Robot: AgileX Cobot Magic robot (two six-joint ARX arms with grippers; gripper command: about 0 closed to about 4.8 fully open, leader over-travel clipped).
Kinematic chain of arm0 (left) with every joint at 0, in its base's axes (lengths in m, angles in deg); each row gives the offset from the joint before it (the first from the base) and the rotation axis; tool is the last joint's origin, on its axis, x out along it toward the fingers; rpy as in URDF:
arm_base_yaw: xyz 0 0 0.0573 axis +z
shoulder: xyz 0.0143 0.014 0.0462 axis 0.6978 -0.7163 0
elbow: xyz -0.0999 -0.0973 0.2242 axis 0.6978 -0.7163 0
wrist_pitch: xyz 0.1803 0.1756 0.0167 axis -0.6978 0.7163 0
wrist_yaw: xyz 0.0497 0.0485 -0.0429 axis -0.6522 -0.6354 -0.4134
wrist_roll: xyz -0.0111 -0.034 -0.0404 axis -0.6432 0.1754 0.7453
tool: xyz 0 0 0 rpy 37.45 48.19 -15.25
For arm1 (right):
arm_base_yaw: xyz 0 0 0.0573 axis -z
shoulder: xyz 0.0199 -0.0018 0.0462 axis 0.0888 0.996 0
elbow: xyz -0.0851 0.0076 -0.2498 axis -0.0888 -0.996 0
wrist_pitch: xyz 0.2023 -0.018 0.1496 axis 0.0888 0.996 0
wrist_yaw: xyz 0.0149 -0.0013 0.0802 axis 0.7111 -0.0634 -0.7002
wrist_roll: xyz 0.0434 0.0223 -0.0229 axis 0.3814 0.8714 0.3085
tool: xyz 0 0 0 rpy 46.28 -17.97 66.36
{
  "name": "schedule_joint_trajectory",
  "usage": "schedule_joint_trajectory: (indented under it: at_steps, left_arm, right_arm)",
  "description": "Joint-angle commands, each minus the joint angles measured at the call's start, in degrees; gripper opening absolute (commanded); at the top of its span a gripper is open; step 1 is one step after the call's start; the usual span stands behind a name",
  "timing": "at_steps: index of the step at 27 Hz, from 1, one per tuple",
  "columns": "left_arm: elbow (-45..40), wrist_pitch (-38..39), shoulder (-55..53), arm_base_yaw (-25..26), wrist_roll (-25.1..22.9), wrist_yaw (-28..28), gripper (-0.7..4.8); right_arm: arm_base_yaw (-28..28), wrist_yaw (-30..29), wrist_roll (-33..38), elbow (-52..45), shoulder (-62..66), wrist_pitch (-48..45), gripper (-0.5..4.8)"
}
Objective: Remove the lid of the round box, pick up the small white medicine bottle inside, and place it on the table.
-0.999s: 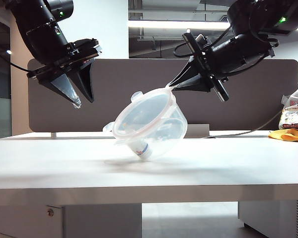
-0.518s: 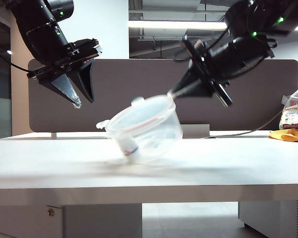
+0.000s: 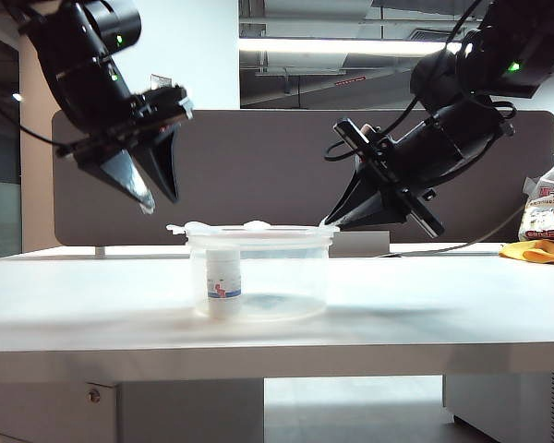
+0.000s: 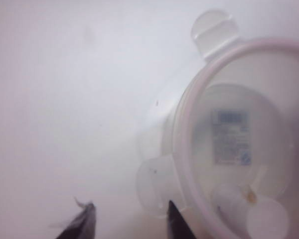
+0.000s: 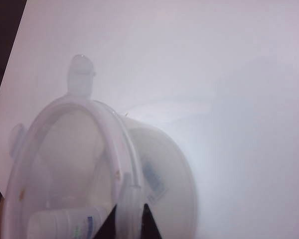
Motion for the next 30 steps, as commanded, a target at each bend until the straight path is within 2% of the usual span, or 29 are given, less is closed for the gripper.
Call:
schedule_joint_trajectory:
  at_steps: [1, 4, 14, 18, 22, 23, 28, 30]
  left_arm:
    - [0.2, 0.9, -1.7, 0.0, 1.2, 2.1, 1.89]
    - [0.2, 1.6, -3.1, 0.0, 1.3, 4.2, 1.89]
    - [0.2, -0.4, -3.3, -0.1, 2.8, 5.7, 1.87]
    - [0.2, -1.0, -3.3, -0.1, 3.2, 10.5, 1.87]
    - [0.2, -0.7, -3.3, 0.0, 3.1, 10.7, 1.94]
    - [0.2, -0.6, -3.3, 0.0, 3.1, 10.3, 2.1]
    - [0.2, -0.2, -3.2, 0.3, 2.1, 6.5, 3.73]
    - [0.2, 0.3, -3.3, 0.3, 2.0, 3.7, 3.82]
  right_arm:
    - [-0.1, -0.2, -0.4, 0.1, -0.3, -1.0, -0.02]
    - [-0.1, -0.1, -0.4, 0.1, -0.3, -1.0, -0.02]
    - [-0.1, 0.5, -0.4, 0.1, -0.2, -1.0, -0.02]
    - [-0.1, 1.1, -0.4, 0.1, -0.2, -1.0, -0.02]
    - [-0.1, 1.1, -0.4, 0.1, -0.2, -1.0, -0.02]
    - [-0.1, 1.1, -0.4, 0.1, -0.2, -0.9, -0.02]
    - [-0.1, 1.1, -0.4, 0.1, -0.2, -0.9, -0.02]
    - [-0.1, 1.1, -0.4, 0.1, -0.2, -0.8, -0.02]
